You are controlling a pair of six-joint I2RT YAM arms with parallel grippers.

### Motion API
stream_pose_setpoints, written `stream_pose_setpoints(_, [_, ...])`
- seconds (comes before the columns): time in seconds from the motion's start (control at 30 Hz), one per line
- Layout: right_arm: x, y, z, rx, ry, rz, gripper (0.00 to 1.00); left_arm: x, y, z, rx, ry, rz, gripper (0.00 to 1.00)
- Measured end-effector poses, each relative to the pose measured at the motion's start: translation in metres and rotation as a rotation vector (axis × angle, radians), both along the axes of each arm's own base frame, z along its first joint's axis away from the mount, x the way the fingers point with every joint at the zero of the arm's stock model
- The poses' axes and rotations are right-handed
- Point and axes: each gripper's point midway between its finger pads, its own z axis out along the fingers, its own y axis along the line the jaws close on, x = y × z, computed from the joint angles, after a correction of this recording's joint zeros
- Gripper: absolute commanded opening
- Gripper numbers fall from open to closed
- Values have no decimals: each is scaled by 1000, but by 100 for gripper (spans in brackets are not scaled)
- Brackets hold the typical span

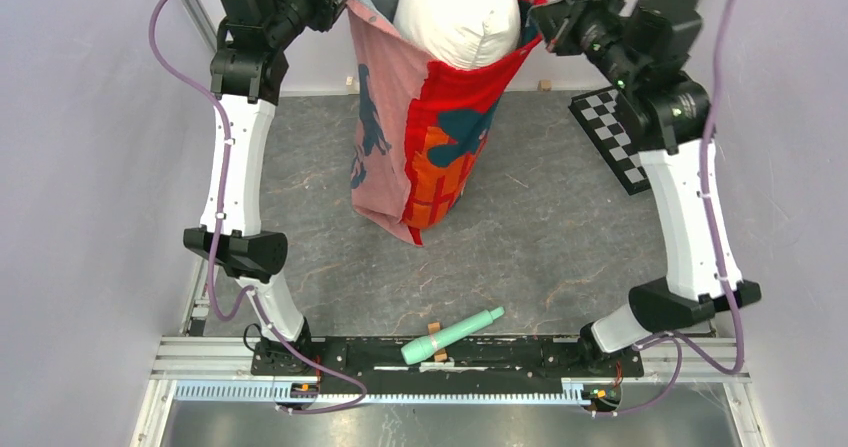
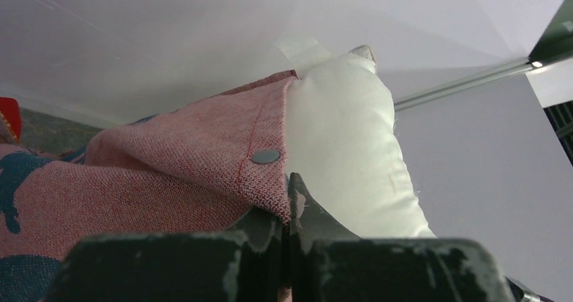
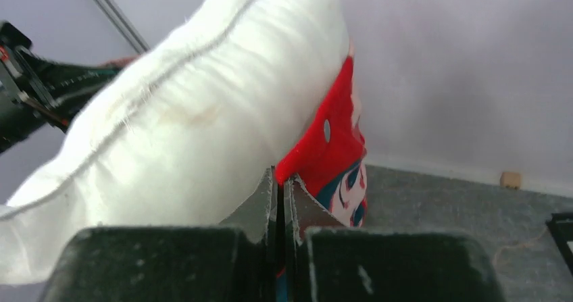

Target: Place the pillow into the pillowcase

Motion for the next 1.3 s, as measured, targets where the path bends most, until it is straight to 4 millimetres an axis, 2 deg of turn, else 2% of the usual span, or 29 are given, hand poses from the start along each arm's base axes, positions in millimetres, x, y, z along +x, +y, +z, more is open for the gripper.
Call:
stream_pose_setpoints(0.03, [-6, -8, 16, 20, -51, -20, 0, -3, -1, 3, -1, -6, -11, 3])
stream_pose_setpoints(0.1, [-17, -17, 33, 51, -107, -35, 0, -12, -4, 15, -6, -36, -30, 3])
stream_pose_setpoints(0.2, [-30, -13, 61, 118, -179, -1, 0, -29, -5, 41, -19, -112, -39, 3])
stream_pose_setpoints(0.3, [-33, -11, 95, 181, -272, 19, 0, -45, -2, 73, -62, -197, -35, 3])
stream_pose_setpoints(0.37, [-32, -18, 113, 205, -338, -4, 0, -56, -11, 90, -96, -244, -73, 3])
stream_pose_setpoints(0.43, [-30, -30, 124, 221, -383, -45, 0, -66, -24, 98, -109, -272, -114, 3])
stream_pose_setpoints(0.5, [-26, -38, 132, 243, -413, -76, 0, -77, -39, 98, -115, -290, -164, 3])
stream_pose_setpoints(0.6, [-22, -33, 138, 286, -433, -57, 0, -82, -45, 100, -117, -299, -186, 3])
stream_pose_setpoints(0.7, [-26, -18, 144, 315, -461, -12, 0, -67, -28, 110, -152, -317, -157, 3])
stream_pose_setpoints(0.73, [-28, -15, 148, 320, -476, -7, 0, -56, -15, 111, -169, -321, -129, 3])
stream_pose_setpoints(0.83, [-35, -15, 156, 310, -521, -23, 0, -40, -11, 110, -205, -323, -126, 3])
stream_pose_setpoints(0.9, [-32, -26, 158, 291, -530, -69, 0, -42, -33, 103, -208, -304, -174, 3])
stream_pose_setpoints(0.97, [-21, -37, 156, 278, -524, -113, 0, -57, -71, 94, -202, -284, -267, 3])
stream_pose_setpoints(1.0, [-16, -37, 153, 274, -516, -117, 0, -63, -81, 91, -197, -277, -292, 3])
stream_pose_setpoints(1.03, [-12, -30, 149, 264, -505, -110, 0, -69, -92, 88, -187, -269, -319, 3])
stream_pose_setpoints(1.07, [-9, -21, 142, 251, -490, -112, 0, -70, -94, 87, -181, -260, -321, 3])
stream_pose_setpoints(1.13, [-14, 20, 119, 203, -446, -67, 0, -54, -67, 92, -187, -270, -256, 3])
stream_pose_setpoints(1.2, [-29, 70, 94, 147, -403, 19, 0, -30, -27, 93, -210, -260, -182, 3])
stream_pose_setpoints(1.23, [-38, 90, 87, 116, -398, 59, 0, -21, -18, 90, -217, -252, -171, 3])
stream_pose_setpoints(1.27, [-42, 98, 83, 89, -400, 74, 0, -10, -11, 86, -223, -244, -156, 3])
stream_pose_setpoints(1.3, [-41, 96, 84, 74, -404, 67, 0, -1, -11, 80, -225, -235, -152, 3])
